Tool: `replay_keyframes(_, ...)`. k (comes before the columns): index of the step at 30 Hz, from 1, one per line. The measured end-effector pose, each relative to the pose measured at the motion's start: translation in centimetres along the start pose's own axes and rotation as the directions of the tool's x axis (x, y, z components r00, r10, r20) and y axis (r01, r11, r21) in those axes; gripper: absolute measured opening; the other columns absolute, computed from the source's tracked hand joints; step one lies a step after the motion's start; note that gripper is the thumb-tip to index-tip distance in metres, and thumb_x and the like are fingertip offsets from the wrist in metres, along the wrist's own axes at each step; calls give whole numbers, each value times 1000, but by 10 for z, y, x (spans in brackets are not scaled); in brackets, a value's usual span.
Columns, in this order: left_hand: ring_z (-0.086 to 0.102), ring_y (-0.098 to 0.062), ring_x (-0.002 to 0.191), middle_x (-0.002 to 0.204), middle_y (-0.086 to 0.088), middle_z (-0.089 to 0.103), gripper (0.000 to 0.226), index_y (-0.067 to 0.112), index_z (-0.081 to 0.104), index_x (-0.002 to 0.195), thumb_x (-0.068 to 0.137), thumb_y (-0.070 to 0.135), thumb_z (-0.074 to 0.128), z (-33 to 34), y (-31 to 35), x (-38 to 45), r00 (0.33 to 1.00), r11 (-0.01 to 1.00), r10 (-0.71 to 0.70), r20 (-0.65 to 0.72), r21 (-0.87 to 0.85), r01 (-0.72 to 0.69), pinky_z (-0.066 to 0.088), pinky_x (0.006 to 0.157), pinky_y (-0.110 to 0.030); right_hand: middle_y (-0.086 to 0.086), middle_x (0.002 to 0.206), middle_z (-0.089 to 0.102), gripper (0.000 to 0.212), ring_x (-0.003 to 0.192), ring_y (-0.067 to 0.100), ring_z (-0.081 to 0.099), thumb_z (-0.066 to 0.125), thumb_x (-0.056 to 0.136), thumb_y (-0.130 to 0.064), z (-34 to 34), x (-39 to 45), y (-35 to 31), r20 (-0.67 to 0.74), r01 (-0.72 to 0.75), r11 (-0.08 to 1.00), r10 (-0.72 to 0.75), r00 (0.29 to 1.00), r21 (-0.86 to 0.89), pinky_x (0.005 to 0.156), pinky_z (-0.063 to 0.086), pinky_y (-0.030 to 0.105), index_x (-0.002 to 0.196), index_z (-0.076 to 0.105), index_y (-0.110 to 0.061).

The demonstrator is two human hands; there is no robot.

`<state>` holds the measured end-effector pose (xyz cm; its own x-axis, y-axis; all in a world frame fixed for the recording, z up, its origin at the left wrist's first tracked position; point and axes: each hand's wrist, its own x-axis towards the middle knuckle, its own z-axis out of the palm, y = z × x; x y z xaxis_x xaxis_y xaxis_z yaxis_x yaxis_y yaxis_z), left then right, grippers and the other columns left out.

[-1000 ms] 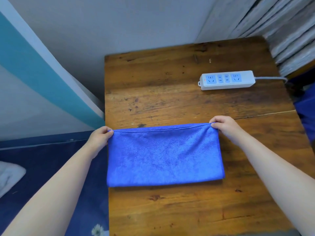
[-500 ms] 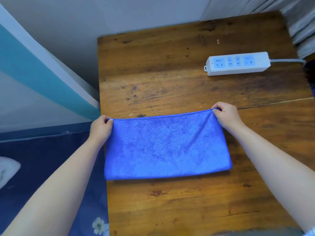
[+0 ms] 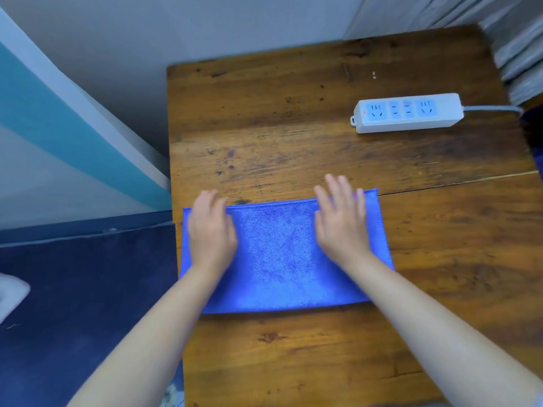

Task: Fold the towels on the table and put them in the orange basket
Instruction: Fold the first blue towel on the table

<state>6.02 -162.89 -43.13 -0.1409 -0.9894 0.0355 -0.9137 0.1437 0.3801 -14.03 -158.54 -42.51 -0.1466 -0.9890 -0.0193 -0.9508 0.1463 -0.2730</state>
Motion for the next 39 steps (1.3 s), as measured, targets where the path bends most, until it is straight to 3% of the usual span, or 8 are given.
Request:
replay_keyframes(2, 40, -45, 127, 133, -26, 48, 37, -5, 56, 119, 83, 4, 54, 16, 21, -13, 978, 991, 125, 167, 26, -132, 34, 103, -53, 15, 147, 33, 48, 137, 38, 26, 50, 86, -17, 17, -3, -23, 173, 107, 994, -104, 979, -11, 108, 13, 61, 133, 43, -8)
replay_keyframes(6, 2, -19, 145, 156, -1, 8, 54, 24, 20, 145, 95, 39, 35, 41, 6, -19, 939, 986, 29, 344, 144, -83, -2, 113, -38, 0, 156, 5, 55, 144, 22, 0, 32, 95, -38, 43, -3, -15, 304, 123, 990, -98, 948, -65, 114, -8, 44, 145, 15, -24)
replay_keyframes(18, 6, -28, 144, 155, -12, 9, 58, 11, 24, 144, 94, 36, 41, 5, -61, -25, 946, 966, -106, 306, 258, 25, 5, 114, -44, 13, 155, 6, 57, 143, 30, 3, 41, 94, -32, 12, -28, 65, 207, -162, 980, 182, 961, -111, 114, 1, 49, 144, 21, -12)
replay_keyframes(22, 10, -33, 143, 153, -17, 15, 60, 4, 27, 142, 92, 31, 46, 3, -22, -48, 971, 981, -47, 236, 192, 0, 6, 114, -47, 17, 153, 11, 60, 142, 34, 7, 38, 89, -35, 12, -57, 25, 210, -87, 994, 98, 973, -59, 113, -3, 49, 142, 24, -9)
replay_keyframes(26, 6, -30, 144, 155, -11, 13, 61, 12, 25, 144, 92, 38, 45, 20, 8, -98, 935, 990, -33, 353, 143, -19, 3, 114, -49, 15, 150, 22, 57, 139, 39, 16, 45, 86, -32, 26, -89, -18, 282, 51, 998, -42, 959, -25, 111, 3, 54, 139, 33, -12)
replay_keyframes(32, 29, -50, 131, 142, -20, 40, 65, 16, 52, 129, 79, 52, 31, 18, -19, -113, 952, 977, -64, 300, 212, -1, 21, 101, -67, 13, 145, 36, 52, 134, 40, 29, 50, 84, -33, 31, -101, 4, 270, -14, 997, 33, 962, -73, 108, 17, 59, 133, 44, -19)
replay_keyframes(35, 31, -51, 130, 141, -20, 42, 67, 14, 54, 128, 78, 53, 30, 16, -28, -115, 958, 975, -53, 281, 222, -12, 24, 101, -66, 13, 148, 30, 54, 137, 39, 24, 37, 85, -37, 20, -107, 33, 265, -103, 991, 123, 956, -89, 110, 15, 56, 136, 40, -17)
replay_keyframes(39, 10, -38, 142, 153, -11, 21, 81, 22, 37, 139, 72, 64, 15, 14, -29, -116, 939, 975, -101, 330, 220, 28, 6, 111, -56, 11, 154, 12, 55, 143, 32, 8, 32, 92, -33, 8, -116, 65, 283, -213, 974, 228, 932, -82, 114, 6, 47, 143, 24, -14)
